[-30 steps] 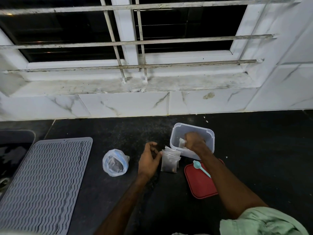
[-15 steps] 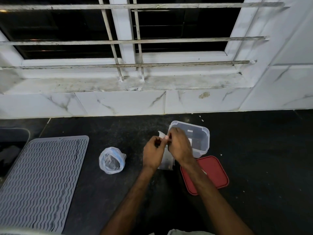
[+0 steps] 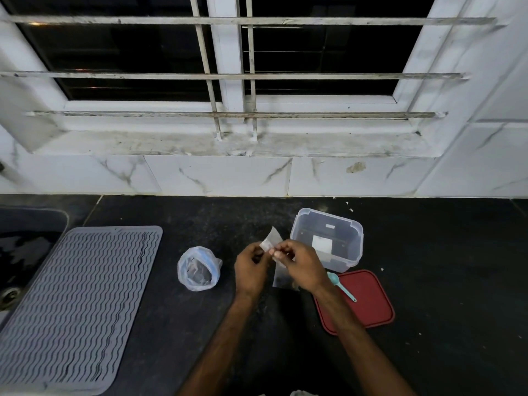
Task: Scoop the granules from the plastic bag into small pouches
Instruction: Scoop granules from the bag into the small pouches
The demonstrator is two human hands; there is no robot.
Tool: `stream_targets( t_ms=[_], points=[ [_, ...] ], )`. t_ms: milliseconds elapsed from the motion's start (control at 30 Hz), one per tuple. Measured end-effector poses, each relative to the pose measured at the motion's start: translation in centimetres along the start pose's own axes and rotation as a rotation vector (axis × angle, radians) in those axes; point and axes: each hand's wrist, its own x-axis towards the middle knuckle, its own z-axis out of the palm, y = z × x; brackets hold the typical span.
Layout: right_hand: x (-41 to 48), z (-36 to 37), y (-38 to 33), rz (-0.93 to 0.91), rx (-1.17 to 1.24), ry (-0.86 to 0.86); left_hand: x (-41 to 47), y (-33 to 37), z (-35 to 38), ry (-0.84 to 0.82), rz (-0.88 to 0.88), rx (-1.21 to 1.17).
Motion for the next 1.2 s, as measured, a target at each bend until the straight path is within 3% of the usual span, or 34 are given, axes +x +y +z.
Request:
stream_targets(
  t_ms=[100, 333, 633, 800, 933, 1033, 1200],
  points=[
    [0.0, 0.0, 0.0, 0.051, 0.012, 0.081, -0.2, 0.2, 0.0, 0.034, 0.004, -0.076],
    [-0.7, 0.3, -0.5, 0.091, 0.097, 0.015, -0.2, -0.6, 0.0, 0.068, -0.050, -0.031],
    [-1.0, 0.2, -0.8, 0.140, 0.125, 0.009, -1.2, 0.1, -0.1, -0.092, -0.110, -0.190],
    [-0.9, 0.2, -0.2, 0.179, 0.096, -0.028, -1.5, 0.4, 0.0, -0.097, -0.113, -0.211],
    [-1.1, 0.2, -0.6, 0.188, -0.029, -0.037, -1.2, -0.3, -0.2, -0.038, -0.086, -0.031],
    [-1.2, -0.1, -1.1, 0.062, -0.323, 0.068, -0.8, -0.4, -0.8, 0.045, -0.030, 0.221],
    [-1.2, -0.4, -2.6, -0.010, -0.527, 0.111, -0.9, 0.0, -1.1, -0.012, 0.043, 0.485]
  ],
)
